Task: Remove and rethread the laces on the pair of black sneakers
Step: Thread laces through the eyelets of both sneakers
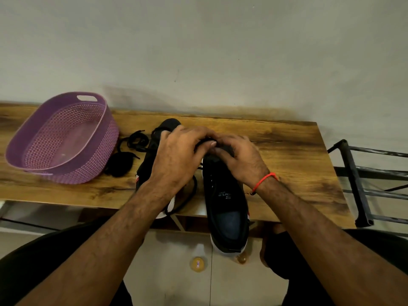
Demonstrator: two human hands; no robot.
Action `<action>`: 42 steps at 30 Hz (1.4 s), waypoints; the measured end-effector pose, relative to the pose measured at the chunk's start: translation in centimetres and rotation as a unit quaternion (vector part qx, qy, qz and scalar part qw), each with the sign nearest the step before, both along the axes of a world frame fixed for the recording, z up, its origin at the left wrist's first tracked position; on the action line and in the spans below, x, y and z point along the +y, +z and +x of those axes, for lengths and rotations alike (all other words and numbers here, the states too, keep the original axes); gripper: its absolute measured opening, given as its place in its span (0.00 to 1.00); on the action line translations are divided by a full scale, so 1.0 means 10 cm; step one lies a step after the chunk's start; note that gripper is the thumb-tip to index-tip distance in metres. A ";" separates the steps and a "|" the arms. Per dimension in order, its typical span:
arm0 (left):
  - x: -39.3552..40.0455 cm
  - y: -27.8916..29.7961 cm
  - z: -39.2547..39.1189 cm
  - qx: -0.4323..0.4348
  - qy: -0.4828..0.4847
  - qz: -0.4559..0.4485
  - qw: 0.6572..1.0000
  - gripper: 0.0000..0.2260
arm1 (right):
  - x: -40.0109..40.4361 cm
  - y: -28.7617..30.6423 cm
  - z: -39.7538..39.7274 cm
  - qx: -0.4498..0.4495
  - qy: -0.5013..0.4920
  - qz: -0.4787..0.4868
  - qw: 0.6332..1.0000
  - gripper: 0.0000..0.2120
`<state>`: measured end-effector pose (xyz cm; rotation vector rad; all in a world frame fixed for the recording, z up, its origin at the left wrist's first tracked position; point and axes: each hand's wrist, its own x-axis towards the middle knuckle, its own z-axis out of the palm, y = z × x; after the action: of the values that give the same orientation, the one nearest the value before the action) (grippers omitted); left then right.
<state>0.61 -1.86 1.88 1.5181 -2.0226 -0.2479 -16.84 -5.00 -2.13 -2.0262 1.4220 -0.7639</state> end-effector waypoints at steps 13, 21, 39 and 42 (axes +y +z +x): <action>-0.05 0.14 0.08 0.377 0.078 0.266 0.884 0.09 | -0.02 0.15 -0.10 -0.102 -0.065 0.044 0.992 0.09; 0.00 -0.05 -0.13 0.483 0.088 0.232 0.840 0.08 | 0.16 0.21 0.01 0.139 0.078 -0.012 0.987 0.12; 0.13 -0.31 -0.29 0.034 0.045 0.150 0.987 0.09 | 0.13 0.30 -0.43 0.110 -0.053 0.301 0.946 0.15; 0.13 -0.42 -0.37 -0.009 0.037 0.147 0.988 0.10 | 0.14 0.35 -0.51 0.048 -0.067 0.348 0.934 0.09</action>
<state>-3.09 -0.59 -2.28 1.7736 -2.0068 -0.5227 -21.89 -3.59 1.34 -1.4367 1.6046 -0.1561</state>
